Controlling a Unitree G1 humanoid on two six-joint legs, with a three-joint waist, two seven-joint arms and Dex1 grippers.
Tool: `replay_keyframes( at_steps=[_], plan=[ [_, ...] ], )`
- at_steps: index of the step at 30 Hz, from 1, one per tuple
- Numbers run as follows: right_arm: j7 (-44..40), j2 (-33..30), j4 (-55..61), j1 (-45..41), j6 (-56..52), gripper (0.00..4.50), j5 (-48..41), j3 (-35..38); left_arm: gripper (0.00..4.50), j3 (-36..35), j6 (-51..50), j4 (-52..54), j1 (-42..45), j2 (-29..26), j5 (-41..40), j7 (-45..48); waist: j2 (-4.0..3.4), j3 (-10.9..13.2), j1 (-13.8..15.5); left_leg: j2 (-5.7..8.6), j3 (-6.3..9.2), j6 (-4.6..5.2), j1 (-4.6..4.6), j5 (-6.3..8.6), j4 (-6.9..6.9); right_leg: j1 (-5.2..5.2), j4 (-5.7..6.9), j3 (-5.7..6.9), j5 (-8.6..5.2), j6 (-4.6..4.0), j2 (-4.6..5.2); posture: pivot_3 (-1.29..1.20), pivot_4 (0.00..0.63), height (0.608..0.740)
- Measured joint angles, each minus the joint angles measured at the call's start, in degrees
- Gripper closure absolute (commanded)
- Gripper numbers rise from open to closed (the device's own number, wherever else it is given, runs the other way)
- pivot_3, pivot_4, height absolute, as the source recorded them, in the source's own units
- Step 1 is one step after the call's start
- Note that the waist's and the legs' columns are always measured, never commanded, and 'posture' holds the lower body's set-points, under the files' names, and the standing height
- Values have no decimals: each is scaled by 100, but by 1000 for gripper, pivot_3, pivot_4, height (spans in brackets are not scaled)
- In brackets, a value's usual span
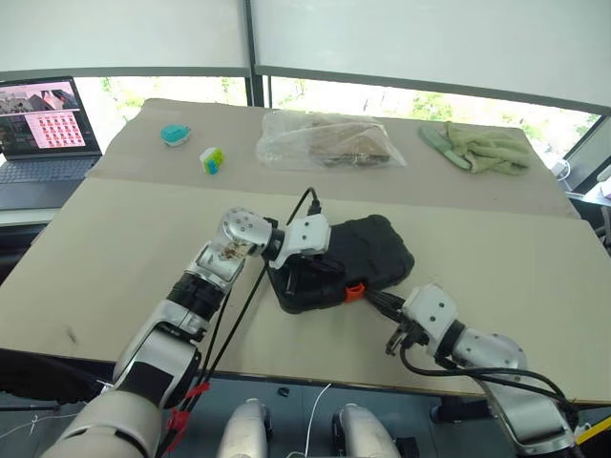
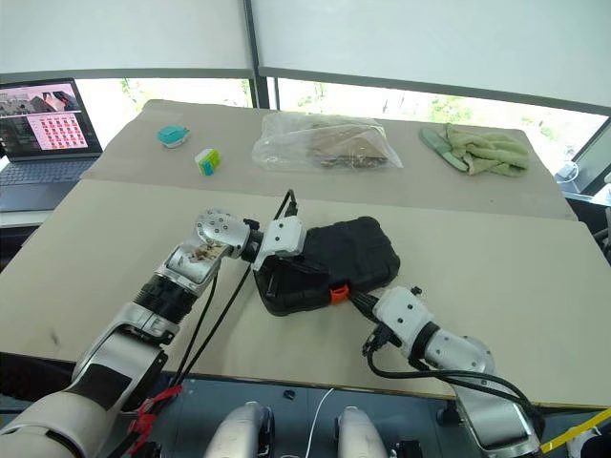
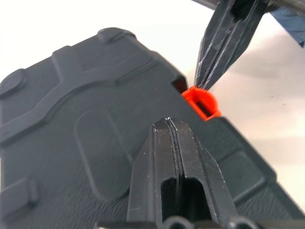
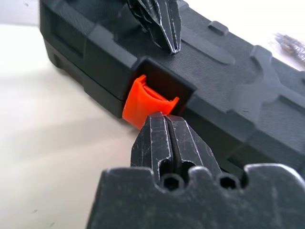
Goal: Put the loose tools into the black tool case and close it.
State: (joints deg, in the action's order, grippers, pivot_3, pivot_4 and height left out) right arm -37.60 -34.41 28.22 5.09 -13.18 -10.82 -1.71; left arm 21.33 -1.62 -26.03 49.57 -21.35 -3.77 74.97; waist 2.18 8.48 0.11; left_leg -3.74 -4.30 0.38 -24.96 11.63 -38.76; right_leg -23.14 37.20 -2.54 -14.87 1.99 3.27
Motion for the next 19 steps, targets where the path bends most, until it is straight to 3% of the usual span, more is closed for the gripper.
replay_keyframes(
  at_steps=[2, 5, 9, 13, 15, 16, 19],
  plan=[
    [-319, -343, 288, -1, -598, 4500, -758, 481, 4234, -183, -271, 76, -49, -231, -98, -8, -1, 0, -15, -2, 0, 0, 0, 0, 2, -1, 0, -1, 0, -1, -1, 0, 150, 740],
    [-778, -990, 489, 2, -1429, 3729, -1797, 1335, 3439, -570, -832, 370, -283, -770, -365, 109, -2, 1, -61, -6, 2, 0, 2, 0, 9, -2, 1, 0, 0, -3, -2, 0, 150, 740],
    [-1712, -1927, 377, 185, -2206, 2328, -2891, 2428, 1991, -1087, -1716, 1152, -864, -1735, -990, 591, -8, 8, -80, -5, 3, 0, -4, 0, 21, -11, -5, 0, -3, -6, 2, 0, 150, 740],
    [-2787, -2692, -247, 573, -2613, 1057, -3306, 3458, 679, -1924, -2645, 1759, -1457, -3076, -1660, 1075, -2, 10, -77, -7, 5, 0, 7, 0, 26, -3, -7, 6, -5, -8, 3, 0, 150, 740],
    [-3109, -2791, -364, 716, -2656, 289, -3330, 3592, 0, -2181, -2864, 1883, -1596, -3350, -1798, 1142, -3, 10, -24, -3, 3, 0, 13, 0, 25, 2, -8, 10, -6, -7, 9, 0, 150, 740],
    [-3301, -2846, -434, 769, -2688, 104, -3340, 3620, 0, -2290, -2996, 1981, -1752, -3497, -1901, 1158, -3, 10, -2, -1, -2, 0, 15, 0, 25, 2, -8, 7, -8, -5, 13, 0, 150, 740],
    [-3563, -2907, -550, 832, -2776, 104, -3369, 3661, 0, -2459, -3263, 2114, -2199, -3748, -2061, 1204, -2, 11, 17, -5, -8, -1, 16, 1, 25, 0, -9, 5, -8, -7, 14, 0, 150, 740]
  ],
)
